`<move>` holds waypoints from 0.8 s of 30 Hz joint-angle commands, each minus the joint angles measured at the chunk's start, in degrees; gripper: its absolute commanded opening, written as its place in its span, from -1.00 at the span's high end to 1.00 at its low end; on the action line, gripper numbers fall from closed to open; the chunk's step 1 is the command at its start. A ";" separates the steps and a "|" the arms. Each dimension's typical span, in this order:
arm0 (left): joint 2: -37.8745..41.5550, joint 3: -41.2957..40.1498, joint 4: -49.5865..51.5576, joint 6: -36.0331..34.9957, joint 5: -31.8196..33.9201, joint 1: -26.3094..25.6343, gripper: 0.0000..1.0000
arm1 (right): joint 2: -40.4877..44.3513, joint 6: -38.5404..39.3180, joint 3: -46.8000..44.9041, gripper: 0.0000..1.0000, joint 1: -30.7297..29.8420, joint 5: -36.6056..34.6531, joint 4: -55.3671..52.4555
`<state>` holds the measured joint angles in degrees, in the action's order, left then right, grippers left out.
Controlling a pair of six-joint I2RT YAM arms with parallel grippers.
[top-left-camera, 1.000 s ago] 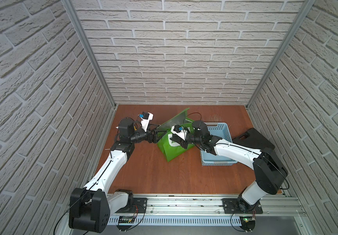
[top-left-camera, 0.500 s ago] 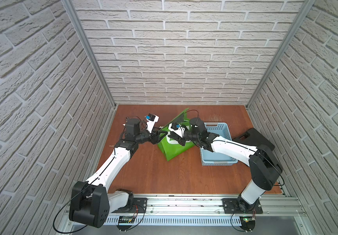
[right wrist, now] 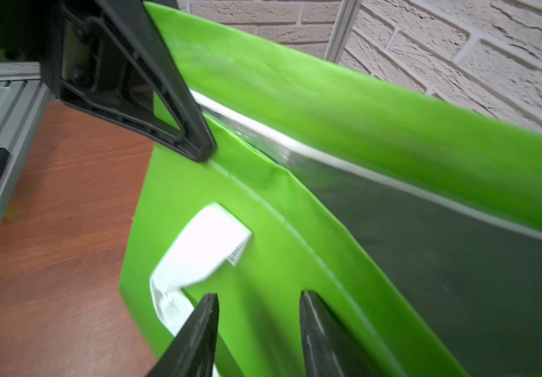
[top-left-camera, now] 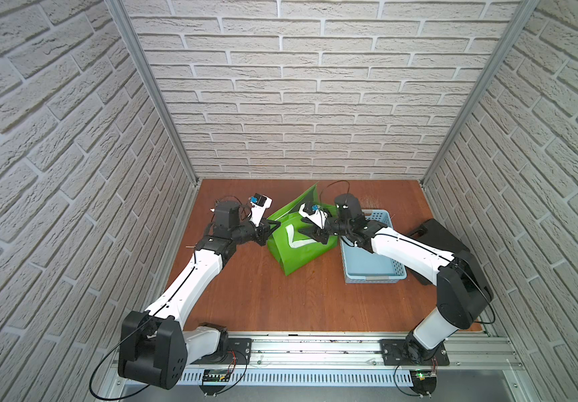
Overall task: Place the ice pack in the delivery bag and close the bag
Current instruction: Close the delivery bag at the center of the board.
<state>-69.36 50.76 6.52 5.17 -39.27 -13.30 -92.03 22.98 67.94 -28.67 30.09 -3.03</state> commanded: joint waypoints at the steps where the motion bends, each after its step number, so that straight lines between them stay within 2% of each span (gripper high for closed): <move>1: -1.41 3.16 1.81 -3.05 -3.01 0.19 1.00 | 6.30 3.51 1.44 0.00 4.53 6.65 -7.35; 5: -3.30 5.85 4.92 -6.17 -5.86 0.25 1.00 | 7.42 7.76 2.48 -0.07 10.01 9.79 -12.80; 9: -4.29 6.80 5.54 -8.29 -7.68 0.49 1.00 | 4.69 9.23 3.88 -0.15 13.49 12.11 -12.87; 13: -4.81 7.33 6.23 -10.17 -8.78 0.90 1.00 | 0.82 8.76 5.45 -0.25 14.25 12.19 -10.75; 17: -5.40 7.81 7.29 -11.73 -10.18 1.65 1.00 | -2.56 7.89 7.45 -0.24 14.34 13.02 -10.76; 21: -5.96 8.55 8.88 -13.87 -12.33 2.91 1.00 | -2.86 7.92 6.78 -0.22 14.33 14.28 -10.22; 24: -6.39 9.43 11.09 -16.54 -13.36 3.66 1.00 | -2.71 9.60 6.43 -0.27 14.80 12.28 -10.10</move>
<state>-75.44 58.17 15.49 -7.55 -49.15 -10.44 -95.72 31.00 73.82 -14.31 42.02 -14.33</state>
